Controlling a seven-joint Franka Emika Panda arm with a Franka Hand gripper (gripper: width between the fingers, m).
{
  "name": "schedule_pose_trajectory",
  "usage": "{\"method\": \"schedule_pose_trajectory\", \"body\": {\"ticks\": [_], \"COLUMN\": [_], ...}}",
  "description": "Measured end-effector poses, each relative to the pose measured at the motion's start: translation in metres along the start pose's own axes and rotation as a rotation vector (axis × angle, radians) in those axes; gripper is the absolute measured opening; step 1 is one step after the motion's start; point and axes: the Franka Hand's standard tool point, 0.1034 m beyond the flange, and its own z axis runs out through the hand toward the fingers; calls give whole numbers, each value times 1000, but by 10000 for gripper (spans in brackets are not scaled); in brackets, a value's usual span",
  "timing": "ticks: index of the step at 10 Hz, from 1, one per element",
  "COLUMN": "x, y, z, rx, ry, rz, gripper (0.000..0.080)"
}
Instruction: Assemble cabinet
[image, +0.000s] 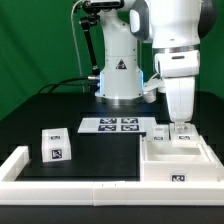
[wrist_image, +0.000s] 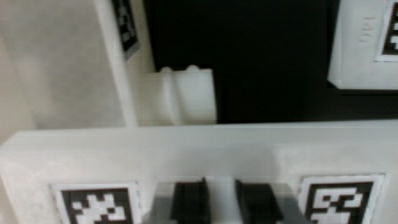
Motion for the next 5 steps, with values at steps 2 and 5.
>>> {"method": "schedule_pose_trajectory", "body": {"ticks": [2, 5], "x": [0, 0], "y": [1, 1], "z": [0, 0], "rx": [0, 0], "ry": [0, 0], "rz": [0, 1], "gripper": [69, 69]}}
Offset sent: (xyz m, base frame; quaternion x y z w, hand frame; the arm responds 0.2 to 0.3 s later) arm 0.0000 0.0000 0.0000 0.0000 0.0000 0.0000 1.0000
